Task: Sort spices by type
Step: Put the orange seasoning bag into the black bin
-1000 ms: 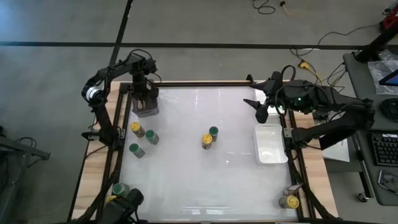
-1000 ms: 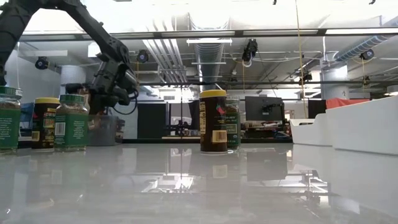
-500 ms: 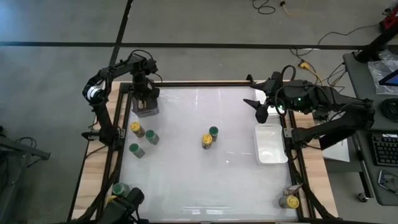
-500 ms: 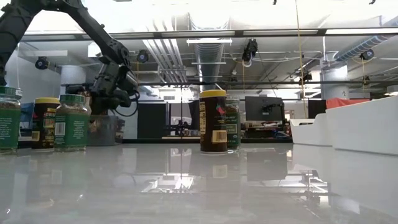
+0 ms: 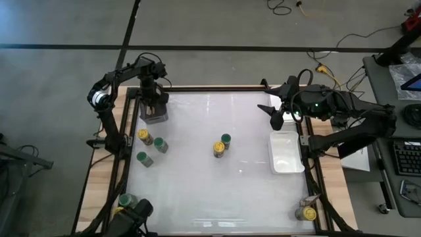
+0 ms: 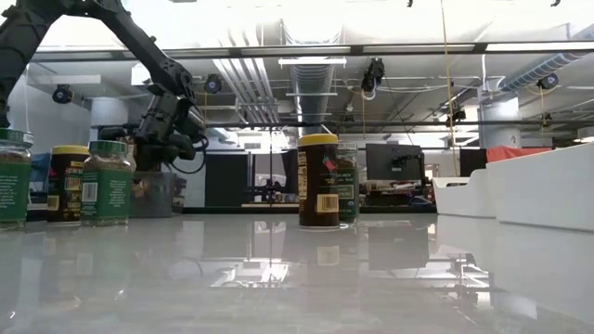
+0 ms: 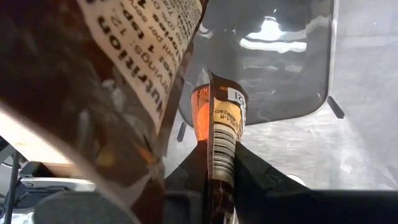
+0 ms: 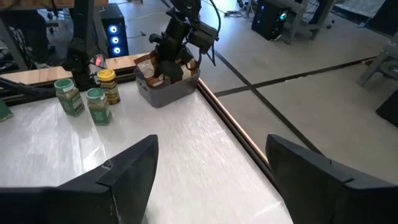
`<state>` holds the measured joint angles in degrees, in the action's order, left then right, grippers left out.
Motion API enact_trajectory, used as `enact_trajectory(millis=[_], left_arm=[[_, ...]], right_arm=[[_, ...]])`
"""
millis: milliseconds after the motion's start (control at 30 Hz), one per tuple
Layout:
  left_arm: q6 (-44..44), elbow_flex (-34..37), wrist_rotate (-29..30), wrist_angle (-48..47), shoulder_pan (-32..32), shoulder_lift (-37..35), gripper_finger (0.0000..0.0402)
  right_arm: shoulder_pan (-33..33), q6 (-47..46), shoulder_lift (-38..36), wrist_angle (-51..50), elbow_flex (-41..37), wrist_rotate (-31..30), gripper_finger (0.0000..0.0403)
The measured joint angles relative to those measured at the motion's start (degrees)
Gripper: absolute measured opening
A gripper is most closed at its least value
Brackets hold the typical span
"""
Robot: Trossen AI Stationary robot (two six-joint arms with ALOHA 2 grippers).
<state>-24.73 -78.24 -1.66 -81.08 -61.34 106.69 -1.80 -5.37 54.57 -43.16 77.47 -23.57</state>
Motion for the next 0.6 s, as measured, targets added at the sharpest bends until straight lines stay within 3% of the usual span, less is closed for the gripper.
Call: enact_trajectory(millis=[600], left_arm=[[0.09, 0.02, -0.14, -1.02, 0.00, -0.02, 0.0084]], right_arm=[[0.00, 0.01, 0.00, 0.02, -0.02, -0.02, 0.0293]])
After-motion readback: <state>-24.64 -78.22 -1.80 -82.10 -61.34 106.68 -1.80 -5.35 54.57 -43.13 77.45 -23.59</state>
